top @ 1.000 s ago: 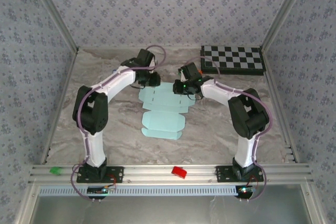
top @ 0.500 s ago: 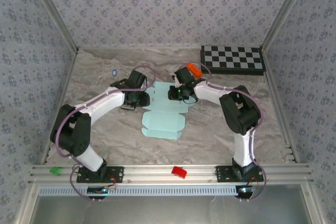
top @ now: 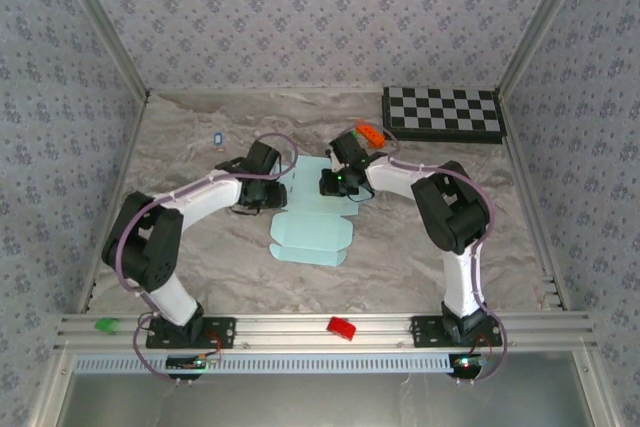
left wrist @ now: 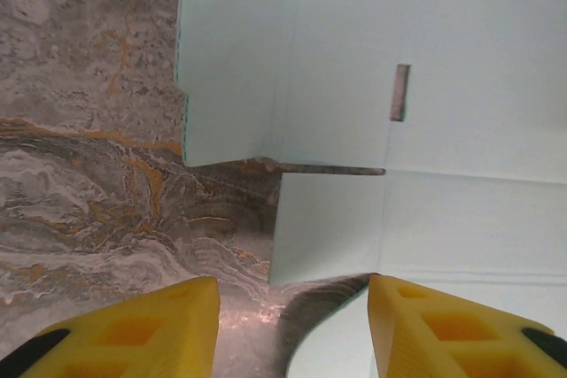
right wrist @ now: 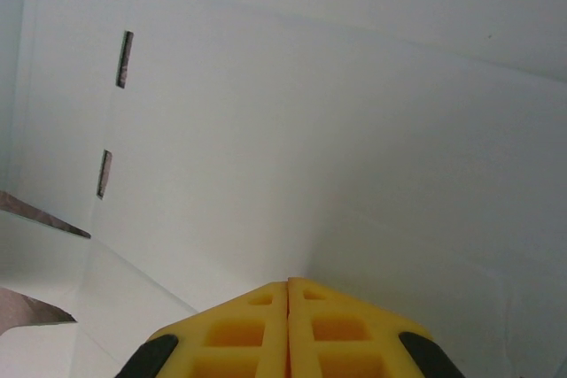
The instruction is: Fold the paper box
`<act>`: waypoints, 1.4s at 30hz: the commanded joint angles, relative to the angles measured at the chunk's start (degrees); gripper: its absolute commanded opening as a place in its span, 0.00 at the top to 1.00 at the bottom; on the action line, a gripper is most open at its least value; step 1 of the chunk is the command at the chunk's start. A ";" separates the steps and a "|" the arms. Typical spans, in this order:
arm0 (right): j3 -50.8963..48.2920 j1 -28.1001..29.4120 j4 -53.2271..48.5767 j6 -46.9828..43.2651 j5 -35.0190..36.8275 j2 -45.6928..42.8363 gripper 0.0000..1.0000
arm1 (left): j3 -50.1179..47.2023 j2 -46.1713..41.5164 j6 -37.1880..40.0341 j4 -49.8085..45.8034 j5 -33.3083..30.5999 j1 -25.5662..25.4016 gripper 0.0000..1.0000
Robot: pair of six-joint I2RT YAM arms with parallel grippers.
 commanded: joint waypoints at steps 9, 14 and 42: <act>-0.14 0.54 -2.54 -1.06 1.27 0.78 0.92 | 2.79 4.06 -0.16 3.23 2.77 -0.17 0.50; -0.19 0.54 -2.54 -1.14 1.45 0.91 0.92 | 2.06 2.78 -0.01 4.77 3.83 -0.21 0.54; -0.70 1.07 -2.06 -0.51 2.49 2.09 0.93 | 0.33 2.62 0.28 11.74 15.87 -0.80 0.65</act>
